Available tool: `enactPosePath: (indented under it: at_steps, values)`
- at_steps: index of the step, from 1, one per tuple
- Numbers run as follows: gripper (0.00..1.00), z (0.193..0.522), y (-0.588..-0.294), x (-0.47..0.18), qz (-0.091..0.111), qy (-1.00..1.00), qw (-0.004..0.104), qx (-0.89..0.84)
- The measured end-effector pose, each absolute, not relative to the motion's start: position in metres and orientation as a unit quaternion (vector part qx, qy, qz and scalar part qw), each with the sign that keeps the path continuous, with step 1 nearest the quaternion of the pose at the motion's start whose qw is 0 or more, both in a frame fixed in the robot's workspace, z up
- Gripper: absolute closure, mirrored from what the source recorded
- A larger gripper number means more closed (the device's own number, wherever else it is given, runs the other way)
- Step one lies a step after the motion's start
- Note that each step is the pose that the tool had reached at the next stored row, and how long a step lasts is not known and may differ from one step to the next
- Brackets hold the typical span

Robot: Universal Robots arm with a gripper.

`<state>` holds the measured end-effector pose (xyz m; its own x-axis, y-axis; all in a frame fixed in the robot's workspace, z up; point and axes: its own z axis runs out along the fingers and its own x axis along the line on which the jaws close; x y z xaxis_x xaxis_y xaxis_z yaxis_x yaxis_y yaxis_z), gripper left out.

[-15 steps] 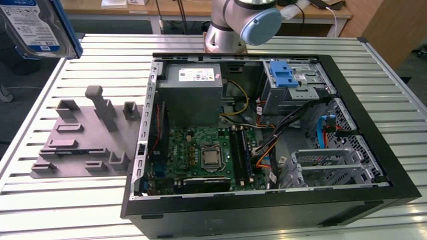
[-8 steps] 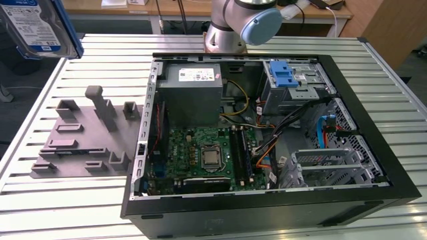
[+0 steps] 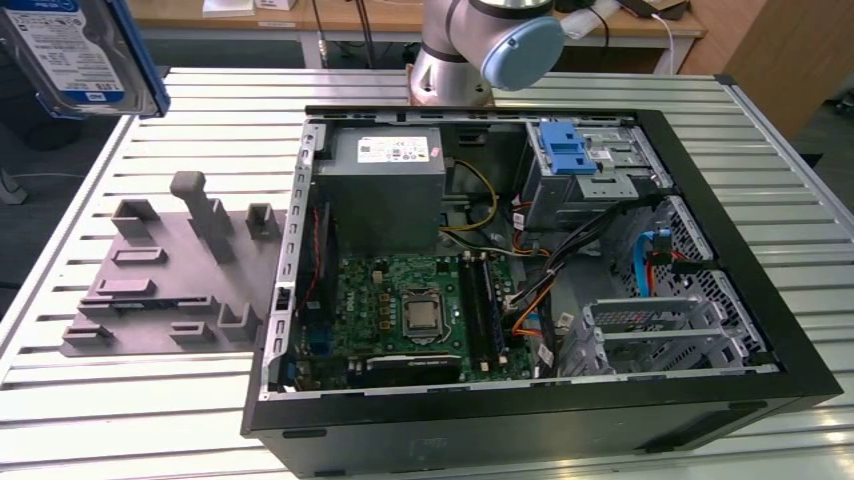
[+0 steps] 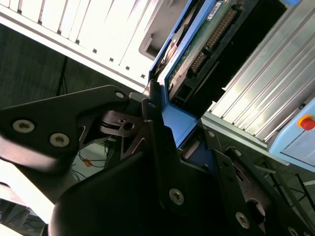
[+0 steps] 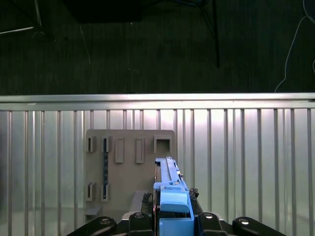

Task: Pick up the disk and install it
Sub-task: 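Pick up the disk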

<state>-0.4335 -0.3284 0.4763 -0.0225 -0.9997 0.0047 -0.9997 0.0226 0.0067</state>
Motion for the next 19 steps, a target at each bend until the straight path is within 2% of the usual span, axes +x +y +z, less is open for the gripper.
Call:
enactPosePath:
  at_steps: [19]
  values:
    - [0.64,0.4763,-0.3284,-0.4262,-0.001,-0.715,0.004,0.699]
